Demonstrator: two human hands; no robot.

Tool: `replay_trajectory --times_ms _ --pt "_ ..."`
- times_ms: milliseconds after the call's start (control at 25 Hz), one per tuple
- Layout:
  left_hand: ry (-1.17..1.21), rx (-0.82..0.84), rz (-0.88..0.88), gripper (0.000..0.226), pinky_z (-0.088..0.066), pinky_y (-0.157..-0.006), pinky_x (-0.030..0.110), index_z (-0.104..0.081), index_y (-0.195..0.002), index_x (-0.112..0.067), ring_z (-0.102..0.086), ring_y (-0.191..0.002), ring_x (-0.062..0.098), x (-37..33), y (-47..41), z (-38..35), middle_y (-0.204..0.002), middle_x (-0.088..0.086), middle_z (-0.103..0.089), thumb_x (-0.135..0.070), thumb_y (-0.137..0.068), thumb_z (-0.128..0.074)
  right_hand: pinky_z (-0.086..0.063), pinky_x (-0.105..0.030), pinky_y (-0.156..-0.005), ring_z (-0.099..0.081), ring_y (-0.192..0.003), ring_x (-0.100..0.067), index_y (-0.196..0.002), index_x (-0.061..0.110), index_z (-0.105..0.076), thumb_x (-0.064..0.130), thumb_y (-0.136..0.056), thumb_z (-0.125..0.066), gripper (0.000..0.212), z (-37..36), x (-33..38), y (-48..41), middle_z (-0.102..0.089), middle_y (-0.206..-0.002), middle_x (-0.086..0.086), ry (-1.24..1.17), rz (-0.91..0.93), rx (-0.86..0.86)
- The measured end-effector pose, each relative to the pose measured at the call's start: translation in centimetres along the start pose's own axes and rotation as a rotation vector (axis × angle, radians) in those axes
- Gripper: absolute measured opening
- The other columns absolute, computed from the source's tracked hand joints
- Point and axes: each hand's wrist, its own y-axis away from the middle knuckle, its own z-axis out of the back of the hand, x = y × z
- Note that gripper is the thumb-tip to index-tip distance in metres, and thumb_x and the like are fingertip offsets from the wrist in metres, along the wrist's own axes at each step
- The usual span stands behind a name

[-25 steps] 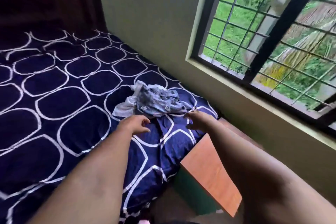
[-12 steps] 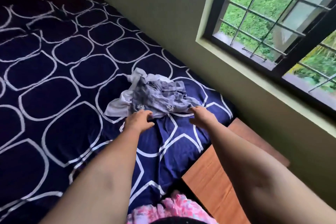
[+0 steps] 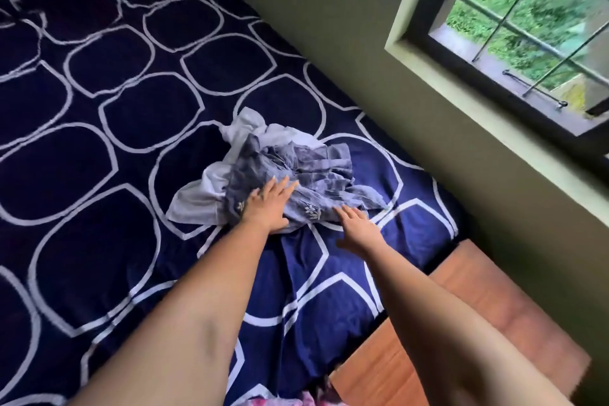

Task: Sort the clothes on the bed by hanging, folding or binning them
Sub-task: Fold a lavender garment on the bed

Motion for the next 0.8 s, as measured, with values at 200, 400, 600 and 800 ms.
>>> replay_trajectory --times_ms 200,400,600,800 --pt "-0.013 -0.014 0.05 0.072 -0.016 -0.116 0.046 -0.008 -0.153 -0.032 -0.011 -0.146 0.02 0.3 -2.4 -2.8 -0.156 -0.003 -0.026 -0.024 -0.094 -0.049 -0.011 -0.048 -0.116 0.008 -0.147 -0.027 -0.125 0.036 -0.058 0.026 -0.091 -0.052 0.036 -1.5 -0.4 -3.6 0.001 -0.161 0.003 -0.001 -0.004 0.093" --pt "-0.195 -0.142 0.027 0.034 -0.015 -0.114 0.039 -0.059 -0.123 -0.035 -0.044 -0.123 0.017 0.5 -0.6 -3.5 -0.12 -0.005 -0.062 -0.033 -0.089 -0.053 -0.032 -0.036 -0.098 -0.044 -0.127 -0.024 -0.116 0.02 -0.062 0.023 -0.089 -0.048 0.03 -3.8 0.9 -2.4 -0.053 -0.125 -0.002 0.004 0.033 -0.069" --pt "-0.2 0.006 0.015 0.033 -0.025 -0.108 0.04 -0.063 -0.112 -0.035 -0.053 -0.117 0.019 0.9 3.6 -0.9 -0.115 -0.004 -0.065 -0.048 -0.082 -0.057 -0.041 -0.038 -0.078 -0.057 -0.101 -0.034 -0.113 0.016 -0.044 0.013 -0.086 -0.053 0.029 -1.1 1.8 2.4 -0.059 -0.114 -0.014 -0.308 0.033 -0.049" --pt "-0.104 0.121 -0.1 0.02 -0.05 -0.085 0.034 -0.062 -0.1 -0.025 -0.061 -0.105 0.026 1.0 7.0 7.4 -0.111 0.003 -0.065 -0.026 -0.081 -0.064 -0.044 -0.033 -0.088 -0.057 -0.113 -0.029 -0.123 0.019 -0.06 0.014 -0.086 -0.058 0.038 8.7 0.8 6.3 -0.062 -0.106 -0.007 -0.135 0.03 -0.076"
